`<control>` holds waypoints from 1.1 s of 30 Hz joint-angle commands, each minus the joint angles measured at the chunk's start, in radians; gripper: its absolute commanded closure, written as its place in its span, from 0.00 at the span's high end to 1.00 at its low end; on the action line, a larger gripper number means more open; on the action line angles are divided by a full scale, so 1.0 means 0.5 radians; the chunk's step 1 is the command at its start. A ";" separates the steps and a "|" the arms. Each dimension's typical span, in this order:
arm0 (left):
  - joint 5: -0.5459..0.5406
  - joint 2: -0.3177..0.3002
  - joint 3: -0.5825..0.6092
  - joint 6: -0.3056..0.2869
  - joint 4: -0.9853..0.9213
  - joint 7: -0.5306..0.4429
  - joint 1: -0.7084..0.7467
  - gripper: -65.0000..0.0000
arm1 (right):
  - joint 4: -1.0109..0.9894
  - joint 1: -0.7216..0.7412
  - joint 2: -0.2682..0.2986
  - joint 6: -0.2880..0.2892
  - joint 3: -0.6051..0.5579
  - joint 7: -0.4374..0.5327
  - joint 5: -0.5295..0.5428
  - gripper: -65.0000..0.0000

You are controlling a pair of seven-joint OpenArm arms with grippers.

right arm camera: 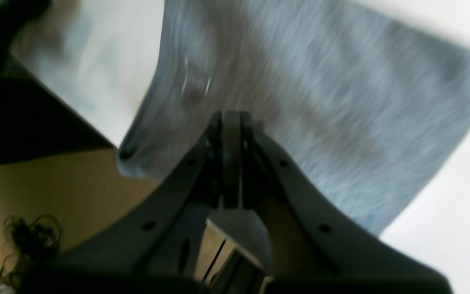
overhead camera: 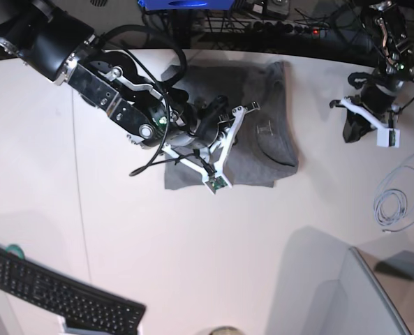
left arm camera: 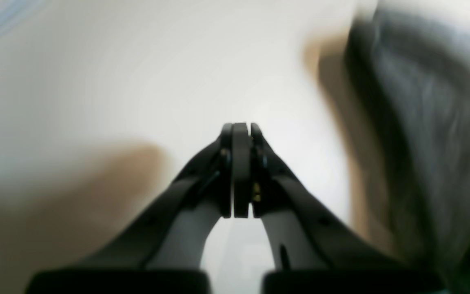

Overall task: Layout the t-shirt on the table in an organized manner, then fold the t-shirt properly
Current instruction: 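Press the folded layer flat with the right gripper and release, then grasp the folded shirt's edge with the left gripper and tuck it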

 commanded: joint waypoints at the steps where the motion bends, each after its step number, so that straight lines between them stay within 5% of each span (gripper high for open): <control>1: -0.027 -0.021 -0.010 -0.010 0.041 0.041 -0.032 0.02 | 0.028 0.046 -0.008 0.023 0.026 0.044 -0.022 0.00; 5: -0.027 0.034 -0.010 -0.010 0.041 0.155 -0.177 0.55 | 0.040 0.015 0.056 0.023 0.023 0.047 -0.028 0.00; 7: -0.027 0.068 -0.010 -0.010 0.016 0.155 -0.235 0.70 | 0.040 0.012 0.068 0.023 0.026 0.047 -0.028 0.00; 9: -0.027 0.071 -0.007 -0.010 -0.058 0.152 -0.312 0.74 | 0.040 0.003 0.071 0.023 0.026 0.047 -0.028 0.00; 20: -0.030 0.114 0.263 -0.010 -0.457 0.146 -0.594 0.73 | 0.031 -0.004 0.114 0.023 0.017 0.047 -0.028 0.00; 29: -0.030 0.160 0.267 -0.010 -0.625 0.142 -0.710 0.26 | 0.028 -0.010 0.154 0.023 0.026 0.047 -0.028 0.00; 33: -0.030 0.169 0.267 -0.010 -0.665 0.142 -0.732 0.17 | 0.028 -0.007 0.154 0.023 0.026 0.047 -0.028 0.00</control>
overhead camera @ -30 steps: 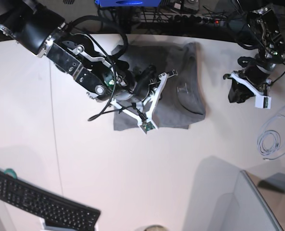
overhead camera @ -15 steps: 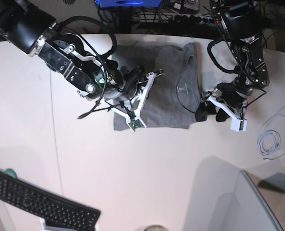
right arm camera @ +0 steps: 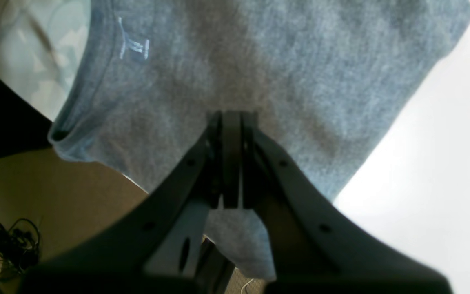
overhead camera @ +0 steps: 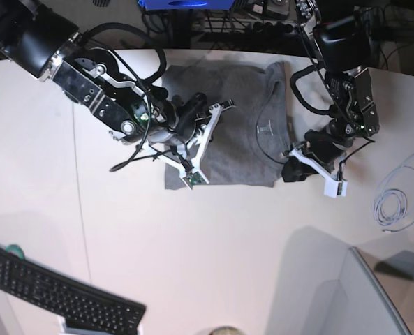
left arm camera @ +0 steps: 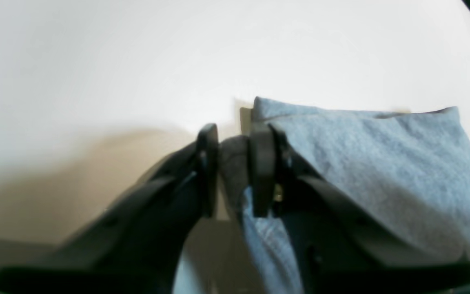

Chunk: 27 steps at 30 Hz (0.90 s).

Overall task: Layout the t-shirt on the table in an organized manner, then fold the t-shirt properly
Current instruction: 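Grasp the folded shirt's edge with the left gripper and tuck it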

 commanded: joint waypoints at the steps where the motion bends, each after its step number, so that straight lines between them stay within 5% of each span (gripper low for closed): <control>1: -0.035 -0.014 -0.001 -0.020 0.041 -0.041 -0.036 0.15 | 0.028 0.033 -0.005 0.017 0.014 0.031 0.001 0.00; 4: -0.035 -0.011 -0.001 -0.020 0.051 -0.041 -0.039 0.00 | 0.028 0.033 -0.005 0.017 0.014 0.031 0.001 0.00; 14: -0.035 0.032 -0.001 -0.020 0.198 -0.017 -0.051 0.00 | 0.028 0.033 -0.005 0.017 0.017 0.031 0.001 0.00; 20: -0.035 0.072 -0.001 -0.020 0.376 0.155 -0.070 0.00 | 0.025 0.036 -0.005 0.017 0.017 0.031 0.001 0.00; 27: -0.032 0.069 0.094 -0.020 0.198 0.146 -0.223 0.00 | 0.025 0.036 -0.005 0.017 0.017 0.031 0.001 0.00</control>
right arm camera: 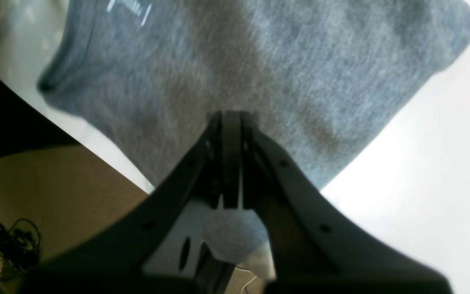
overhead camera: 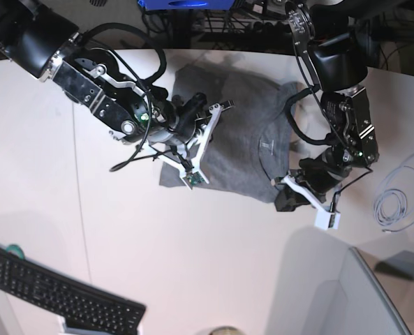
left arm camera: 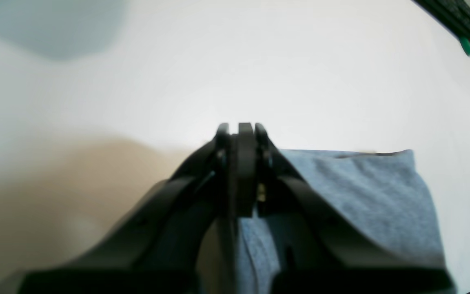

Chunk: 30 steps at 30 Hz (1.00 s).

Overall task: Layout the t-shirt on the table in an organized manner, then fold the t-shirt properly
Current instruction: 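Grasp the folded shirt's edge with the left gripper and tuck it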

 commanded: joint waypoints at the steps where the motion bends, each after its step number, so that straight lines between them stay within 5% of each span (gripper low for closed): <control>1: -0.041 -0.005 0.020 -0.020 0.005 -0.050 -0.055 0.00 | 0.027 0.035 -0.005 0.017 0.016 0.030 0.001 0.00; 19: -0.026 -0.045 0.146 -0.020 -0.568 -0.732 -0.178 0.00 | 0.024 0.035 -0.005 0.017 0.016 0.030 0.001 0.00; 23: -0.032 -0.085 0.164 0.148 -0.565 -0.799 -0.165 0.00 | 0.024 0.035 -0.001 0.017 0.016 0.030 0.001 0.00; 27: -0.038 -0.116 0.149 0.188 -0.556 -0.802 -0.162 0.01 | 0.046 0.035 -0.001 0.017 0.016 0.033 0.001 0.00; 30: -0.041 -0.134 0.143 0.188 -0.553 -0.796 -0.156 0.37 | 0.046 0.038 0.002 0.017 0.016 0.147 -0.003 0.00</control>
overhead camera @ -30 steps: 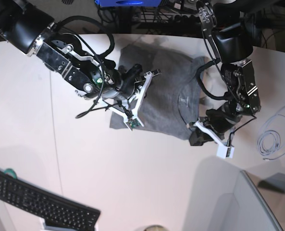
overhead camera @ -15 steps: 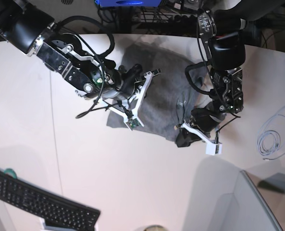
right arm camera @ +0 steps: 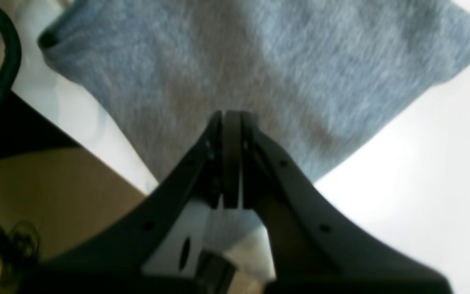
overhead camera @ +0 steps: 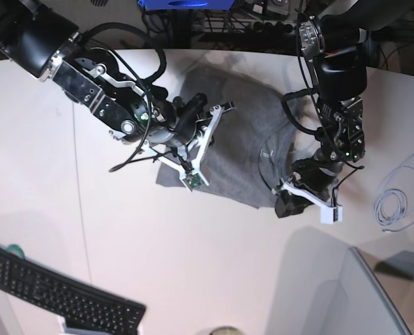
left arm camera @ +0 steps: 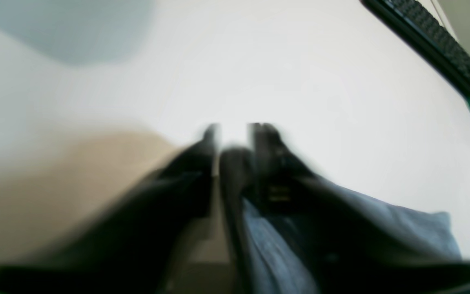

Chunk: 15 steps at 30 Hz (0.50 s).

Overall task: Layout the t-shirt on the table in an organized manner, then fold the t-shirt properly
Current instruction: 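Grasp the folded shirt's edge with the left gripper and tuck it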

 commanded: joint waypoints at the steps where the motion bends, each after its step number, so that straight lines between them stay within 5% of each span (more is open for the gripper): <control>1: -0.034 -0.022 -0.013 -0.024 0.054 -0.049 -0.022 0.50 | 0.039 0.036 0.017 0.017 0.015 0.072 -0.002 0.00; 6: -0.037 -0.025 -0.234 -0.040 0.379 -0.043 0.140 0.98 | 0.011 0.079 0.060 0.017 0.018 0.189 -0.002 0.00; 15: -0.037 -0.053 -0.375 -0.074 0.870 -0.043 0.751 1.00 | -0.274 0.236 0.045 0.020 0.089 0.336 -0.002 0.00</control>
